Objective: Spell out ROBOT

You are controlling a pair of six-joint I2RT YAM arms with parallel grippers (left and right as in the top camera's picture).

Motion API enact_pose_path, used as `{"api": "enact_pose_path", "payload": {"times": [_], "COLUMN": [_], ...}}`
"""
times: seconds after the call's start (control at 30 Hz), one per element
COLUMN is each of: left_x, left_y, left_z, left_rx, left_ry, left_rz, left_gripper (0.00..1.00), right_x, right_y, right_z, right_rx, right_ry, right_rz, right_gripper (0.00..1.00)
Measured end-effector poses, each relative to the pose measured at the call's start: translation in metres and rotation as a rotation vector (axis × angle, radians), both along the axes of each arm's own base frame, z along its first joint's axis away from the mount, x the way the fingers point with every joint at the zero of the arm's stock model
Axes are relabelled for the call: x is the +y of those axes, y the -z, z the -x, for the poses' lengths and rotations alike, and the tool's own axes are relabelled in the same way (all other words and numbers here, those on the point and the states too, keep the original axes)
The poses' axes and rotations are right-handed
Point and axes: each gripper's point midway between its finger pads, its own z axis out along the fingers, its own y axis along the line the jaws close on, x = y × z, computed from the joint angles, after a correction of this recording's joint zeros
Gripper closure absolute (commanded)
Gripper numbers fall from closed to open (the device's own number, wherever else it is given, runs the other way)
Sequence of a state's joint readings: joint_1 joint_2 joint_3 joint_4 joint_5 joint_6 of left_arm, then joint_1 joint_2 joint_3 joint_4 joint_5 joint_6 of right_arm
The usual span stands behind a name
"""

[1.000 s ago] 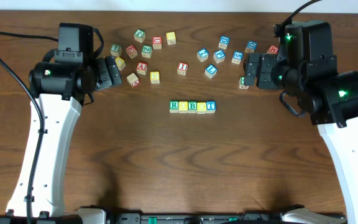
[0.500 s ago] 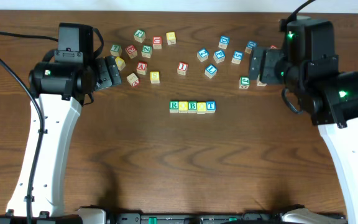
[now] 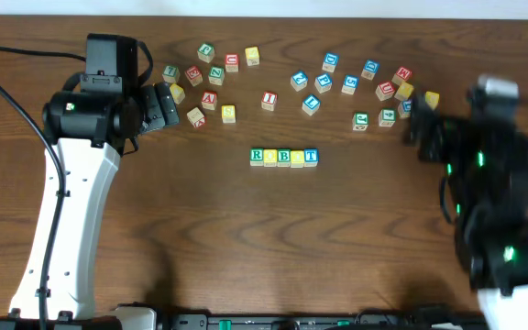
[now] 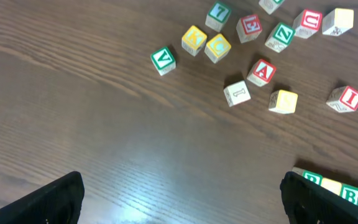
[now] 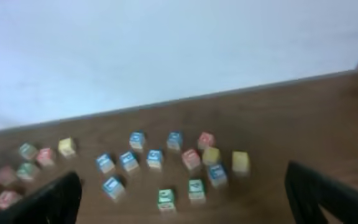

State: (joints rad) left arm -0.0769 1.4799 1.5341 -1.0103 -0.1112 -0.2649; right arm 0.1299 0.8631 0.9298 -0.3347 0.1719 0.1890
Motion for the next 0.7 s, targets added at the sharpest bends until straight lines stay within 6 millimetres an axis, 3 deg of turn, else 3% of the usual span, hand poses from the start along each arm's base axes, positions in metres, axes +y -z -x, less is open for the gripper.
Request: {"api": "enact_pose_path", "payload": {"times": [0.27, 0.47, 0.57, 0.7], "left_x": [0.0, 0.0, 0.0, 0.0], "left_y": [0.0, 0.0, 0.0, 0.0], "left_z": [0.0, 0.0, 0.0, 0.0], "left_rx": [0.0, 0.002, 0.002, 0.002], "left_ry": [0.0, 0.0, 0.0, 0.0], "left_rz": [0.0, 0.0, 0.0, 0.0], "left_gripper": [0.0, 0.0, 0.0, 0.01], "right_x": [-0.015, -0.011, -0.009, -0.007], "right_y": [0.045, 0.103, 0.119, 0.125], "right_z": [0.054, 0.066, 0.07, 0.074], "right_rx": [-0.235, -0.27, -0.274, -0.301], "right_ry": [0.015, -0.013, -0.029, -0.044], "right_rz": [-0.015, -0.022, -0.024, -0.028], "right_gripper": [0.01, 0.01, 0.01, 0.01]}}
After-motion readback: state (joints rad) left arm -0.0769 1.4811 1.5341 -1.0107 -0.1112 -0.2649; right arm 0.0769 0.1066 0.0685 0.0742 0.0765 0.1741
